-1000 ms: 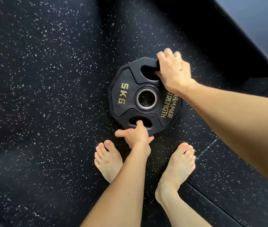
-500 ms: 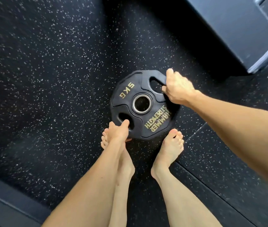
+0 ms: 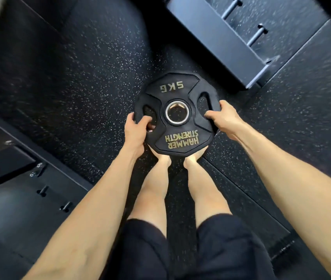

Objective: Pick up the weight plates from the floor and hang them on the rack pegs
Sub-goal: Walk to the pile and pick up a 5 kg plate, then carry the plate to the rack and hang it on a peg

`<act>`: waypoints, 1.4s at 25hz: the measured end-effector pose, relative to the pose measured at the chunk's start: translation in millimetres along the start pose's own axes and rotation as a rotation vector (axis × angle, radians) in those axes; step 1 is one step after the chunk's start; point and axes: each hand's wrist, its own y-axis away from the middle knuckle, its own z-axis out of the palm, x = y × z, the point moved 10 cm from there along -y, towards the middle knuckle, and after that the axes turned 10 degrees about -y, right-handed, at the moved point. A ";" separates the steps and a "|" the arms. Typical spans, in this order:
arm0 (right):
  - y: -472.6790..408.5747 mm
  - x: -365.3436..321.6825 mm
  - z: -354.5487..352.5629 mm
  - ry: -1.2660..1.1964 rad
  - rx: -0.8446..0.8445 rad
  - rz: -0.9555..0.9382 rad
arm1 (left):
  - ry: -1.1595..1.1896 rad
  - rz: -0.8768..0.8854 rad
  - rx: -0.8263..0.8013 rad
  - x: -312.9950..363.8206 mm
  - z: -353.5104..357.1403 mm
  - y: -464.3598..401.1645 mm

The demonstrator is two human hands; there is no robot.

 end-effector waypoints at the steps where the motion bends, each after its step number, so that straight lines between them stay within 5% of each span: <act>1: 31.3 -15.2 -4.3 -0.026 -0.015 -0.032 | 0.070 0.019 -0.019 16.6 -10.6 28.2; 10: 284.9 -140.1 -21.7 -0.336 -0.187 -0.400 | 0.432 0.283 -0.056 116.5 -135.9 261.8; 15: 365.3 -195.0 -17.9 -0.199 -0.224 -0.658 | 0.631 0.380 0.146 103.9 -181.5 350.2; 21: 431.0 -216.6 6.1 0.002 -0.607 -0.803 | 1.018 0.306 0.491 13.1 -172.7 462.3; 28: 547.5 -134.4 67.0 0.293 -1.096 -0.822 | 1.310 0.319 0.939 -119.5 -163.8 621.1; 35: 694.3 30.1 106.5 0.528 -1.412 -0.885 | 1.458 0.387 1.308 -291.8 -148.2 769.1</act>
